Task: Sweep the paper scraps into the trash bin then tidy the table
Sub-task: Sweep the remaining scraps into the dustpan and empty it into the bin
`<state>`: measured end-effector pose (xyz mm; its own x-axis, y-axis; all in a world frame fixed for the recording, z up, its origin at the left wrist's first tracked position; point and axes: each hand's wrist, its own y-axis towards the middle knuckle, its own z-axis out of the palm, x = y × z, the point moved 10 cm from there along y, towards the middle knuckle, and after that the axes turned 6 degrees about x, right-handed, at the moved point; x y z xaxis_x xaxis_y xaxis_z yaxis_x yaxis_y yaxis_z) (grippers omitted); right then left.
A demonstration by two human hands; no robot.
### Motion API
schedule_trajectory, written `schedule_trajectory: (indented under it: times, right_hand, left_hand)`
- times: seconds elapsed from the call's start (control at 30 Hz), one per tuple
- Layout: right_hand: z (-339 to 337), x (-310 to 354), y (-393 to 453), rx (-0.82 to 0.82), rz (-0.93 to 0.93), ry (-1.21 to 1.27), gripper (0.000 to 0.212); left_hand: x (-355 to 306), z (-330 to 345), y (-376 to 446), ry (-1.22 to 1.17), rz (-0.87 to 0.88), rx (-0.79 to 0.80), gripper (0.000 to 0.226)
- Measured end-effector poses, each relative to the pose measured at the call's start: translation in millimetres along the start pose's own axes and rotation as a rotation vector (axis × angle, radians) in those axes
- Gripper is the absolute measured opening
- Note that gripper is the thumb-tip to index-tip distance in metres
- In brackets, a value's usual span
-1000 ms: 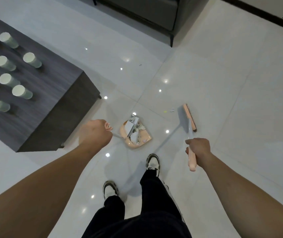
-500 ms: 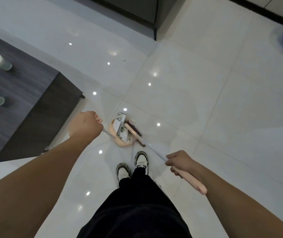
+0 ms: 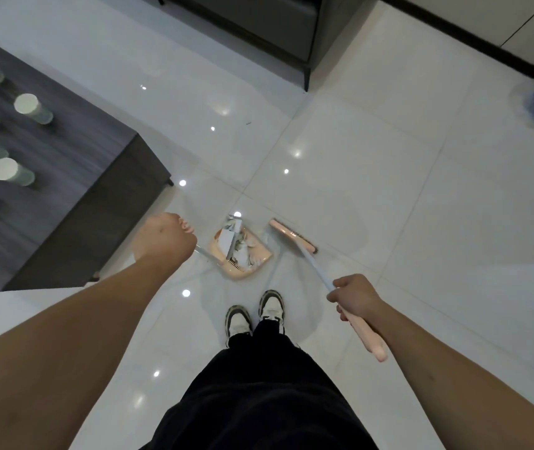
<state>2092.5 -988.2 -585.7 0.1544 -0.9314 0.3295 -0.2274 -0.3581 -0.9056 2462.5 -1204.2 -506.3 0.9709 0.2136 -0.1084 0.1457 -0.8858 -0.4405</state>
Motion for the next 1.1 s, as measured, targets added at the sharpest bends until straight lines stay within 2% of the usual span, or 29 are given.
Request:
schedule_trajectory:
  times: [0.17,0.3,0.43,0.57,0.73,0.8,0.97,1.1]
  right_hand:
    - [8,6,29,-0.045,-0.042,-0.137,0.04]
    - [38,-9,30,0.062,-0.016,-0.209,0.054]
    - [47,-18,14,0.168,0.072,-0.007,0.043]
    - [36,-25,-2,0.127,0.077,0.095,0.041]
    - [23,-19,-2,0.016,0.038,0.187,0.045]
    - [20,-12,1,-0.006,0.026,0.255,0.047]
    - [27,8,19,-0.012,-0.02,0.438,0.057]
    - [58,10,46,0.061,0.009,0.654,0.049]
  left_hand:
    - [7,8,0,0.023,0.006,0.031,0.009]
    - [6,4,6,0.016,0.018,0.025,0.019]
    - [0,-1,7,0.02,0.034,0.026,0.018]
    - [0,1,5,0.038,0.053,0.027,0.006]
    - [19,-2,7,-0.005,0.025,0.042,0.021]
    - [28,-6,7,-0.001,0.007,0.029,0.018]
    - [41,0,7,0.007,-0.036,0.033,0.019]
    - [46,10,7,0.053,-0.056,0.026,0.02]
